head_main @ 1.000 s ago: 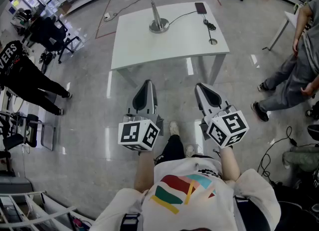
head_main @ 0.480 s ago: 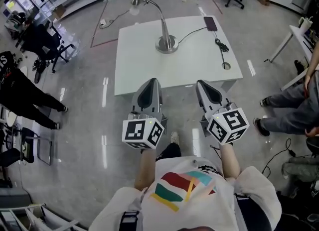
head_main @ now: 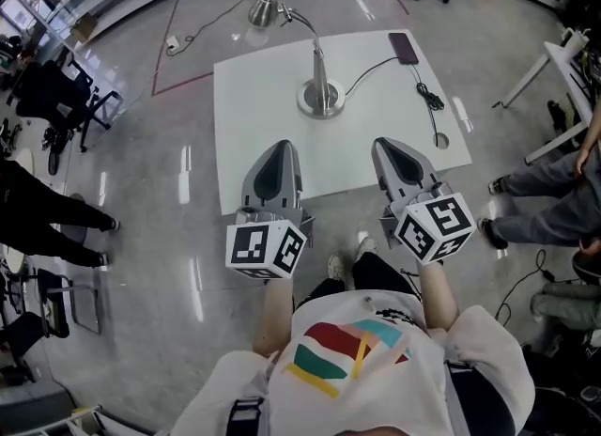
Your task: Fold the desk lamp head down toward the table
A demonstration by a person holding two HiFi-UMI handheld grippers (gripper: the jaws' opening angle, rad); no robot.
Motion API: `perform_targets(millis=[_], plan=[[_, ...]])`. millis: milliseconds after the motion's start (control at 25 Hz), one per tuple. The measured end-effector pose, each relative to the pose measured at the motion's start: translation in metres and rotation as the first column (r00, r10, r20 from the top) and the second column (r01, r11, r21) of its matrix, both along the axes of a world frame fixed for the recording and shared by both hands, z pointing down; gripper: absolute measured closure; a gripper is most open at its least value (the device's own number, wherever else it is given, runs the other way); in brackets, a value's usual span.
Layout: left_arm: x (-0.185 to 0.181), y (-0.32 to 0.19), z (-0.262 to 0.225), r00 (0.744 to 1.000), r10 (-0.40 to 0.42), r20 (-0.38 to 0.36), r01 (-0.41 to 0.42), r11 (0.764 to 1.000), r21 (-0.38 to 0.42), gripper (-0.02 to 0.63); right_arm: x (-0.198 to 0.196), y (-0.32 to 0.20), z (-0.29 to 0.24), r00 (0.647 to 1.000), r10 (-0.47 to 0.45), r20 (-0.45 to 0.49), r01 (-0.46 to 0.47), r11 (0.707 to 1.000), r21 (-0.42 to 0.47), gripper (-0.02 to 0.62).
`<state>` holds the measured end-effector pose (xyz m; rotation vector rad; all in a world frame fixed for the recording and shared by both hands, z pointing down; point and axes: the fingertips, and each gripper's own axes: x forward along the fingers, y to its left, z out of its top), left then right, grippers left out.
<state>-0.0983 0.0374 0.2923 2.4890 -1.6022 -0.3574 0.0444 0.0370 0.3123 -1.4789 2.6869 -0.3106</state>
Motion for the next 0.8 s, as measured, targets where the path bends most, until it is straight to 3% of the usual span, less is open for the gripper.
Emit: perform_targets(millis=[240, 600, 800], plan=[[-0.013, -0.056, 0.01, 0.999, -0.032, -0.016, 0.031, 0.999, -0.024, 0.554, -0.009, -0.055, 0.006, 1.0, -0.025, 0.011, 0.025, 0.999, -0.024, 0.591], [0.011, -0.162, -0.014, 0.996, -0.037, 0.084, 0.034, 0.999, 0.028, 0.552, -0.01, -0.177, -0.01, 0.991, -0.127, 0.047, 0.126, 0.992, 0.022, 0.591], [0.001, -0.205, -0.041, 0.991, -0.106, 0.079, 0.098, 0.99, 0.1, 0.426, -0.014, -0.228, -0.012, 0.979, -0.2, 0.048, 0.199, 0.98, 0.02, 0.591]])
